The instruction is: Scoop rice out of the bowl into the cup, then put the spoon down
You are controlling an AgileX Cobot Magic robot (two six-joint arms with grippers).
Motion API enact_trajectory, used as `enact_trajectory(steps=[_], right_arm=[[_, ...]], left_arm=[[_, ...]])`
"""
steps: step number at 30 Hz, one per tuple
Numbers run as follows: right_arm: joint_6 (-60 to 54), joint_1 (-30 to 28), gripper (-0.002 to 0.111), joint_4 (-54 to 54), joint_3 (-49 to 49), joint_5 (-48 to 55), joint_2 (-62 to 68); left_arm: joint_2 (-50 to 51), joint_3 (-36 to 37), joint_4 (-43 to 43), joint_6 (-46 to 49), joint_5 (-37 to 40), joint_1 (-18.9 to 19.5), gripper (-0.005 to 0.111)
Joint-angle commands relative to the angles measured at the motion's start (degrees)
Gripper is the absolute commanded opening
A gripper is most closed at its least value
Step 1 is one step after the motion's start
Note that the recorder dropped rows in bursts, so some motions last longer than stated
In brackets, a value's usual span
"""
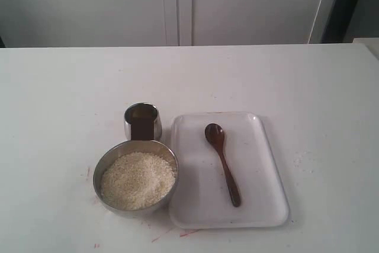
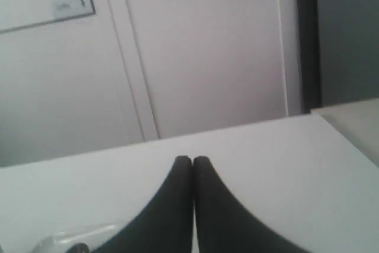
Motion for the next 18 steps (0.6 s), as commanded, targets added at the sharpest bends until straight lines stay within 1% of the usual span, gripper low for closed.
enact_trajectory(steps=[1,2,4,7,11,16,18], right_arm=[[0.13,-3.8,0.0,-0.21,2.14,9.94,-0.17],[-0.96,-4.78,0.0,-0.35,3.54,9.18,-0.17],[-3.1,-4.89,0.0,-0.35,6.87,3.09,-0.17],[-3.21,-4.89,0.0,-0.35,8.32,-3.08,-0.25],[-4.1,-4.89,0.0,-1.48,8.32,-0.31,-0.25],[-14.12,-4.89,0.0,-1.6,8.32,-0.78,-0.25],[-15.95,-4.89,0.0,-1.6,8.32,0.59,-0.25]], left_arm=[[0.04,-0.35,-0.59,-0.33,-0.16,-0.06,0.014],[0.04,-0.35,-0.59,-0.33,-0.16,-0.06,0.014],[0.04,-0.35,-0.59,-0.33,-0.16,-0.06,0.014],[0.04,-0.35,-0.59,-0.33,-0.16,-0.06,0.014],[0.04,-0.35,-0.59,-0.33,-0.16,-0.06,0.014],[0.04,-0.35,-0.59,-0.33,-0.16,-0.06,0.014],[0.04,-0.35,-0.59,-0.33,-0.16,-0.06,0.014]])
